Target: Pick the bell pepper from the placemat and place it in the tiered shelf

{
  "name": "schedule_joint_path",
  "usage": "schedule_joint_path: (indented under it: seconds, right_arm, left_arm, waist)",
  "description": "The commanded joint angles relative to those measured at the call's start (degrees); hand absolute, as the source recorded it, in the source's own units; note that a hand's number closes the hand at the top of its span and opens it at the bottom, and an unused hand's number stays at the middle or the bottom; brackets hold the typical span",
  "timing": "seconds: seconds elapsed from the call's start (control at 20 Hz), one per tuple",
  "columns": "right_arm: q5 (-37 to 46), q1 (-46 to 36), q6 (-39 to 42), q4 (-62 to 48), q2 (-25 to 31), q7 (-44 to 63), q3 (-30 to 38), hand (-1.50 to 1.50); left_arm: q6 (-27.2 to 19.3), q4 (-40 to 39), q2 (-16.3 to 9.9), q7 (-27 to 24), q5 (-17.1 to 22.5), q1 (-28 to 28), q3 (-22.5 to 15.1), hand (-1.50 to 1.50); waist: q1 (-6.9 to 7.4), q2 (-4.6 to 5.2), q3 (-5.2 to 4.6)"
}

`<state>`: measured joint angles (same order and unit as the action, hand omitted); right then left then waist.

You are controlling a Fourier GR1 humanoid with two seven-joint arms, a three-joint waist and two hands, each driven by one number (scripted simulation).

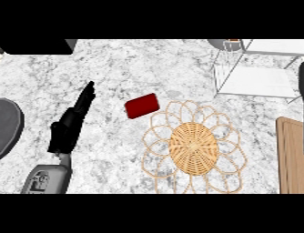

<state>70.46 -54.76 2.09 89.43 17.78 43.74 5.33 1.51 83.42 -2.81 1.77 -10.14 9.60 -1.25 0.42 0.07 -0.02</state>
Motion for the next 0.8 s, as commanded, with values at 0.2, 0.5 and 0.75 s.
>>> schedule_joint_path:
  seconds: [0.2, 0.5, 0.75]
  right_arm:
    - [1.1, -0.5, -14.2, -15.0, 0.1, -8.8, 0.9, 1.50]
    - [-12.9, 1.3, -27.3, -18.5, -1.6, -18.3, 10.2, 1.50]
    - [-18.1, -0.7, -26.3, -20.5, 2.3, -22.6, 12.4, 1.50]
  left_arm:
    - [-0.7, -3.6, -0.2, -0.6, -0.1, 3.9, 1.6, 0.00]
    - [1.1, -0.9, -0.6, -0.9, 0.6, 0.7, 0.6, 0.00]
    - [0.7, -2.9, -1.2, -4.4, 0.9, 0.3, 2.2, 0.00]
  waist:
    - [0.08, 0.13, 0.00]
    - [0.62, 0.35, 0.06]
    - [-0.16, 0.03, 0.01]
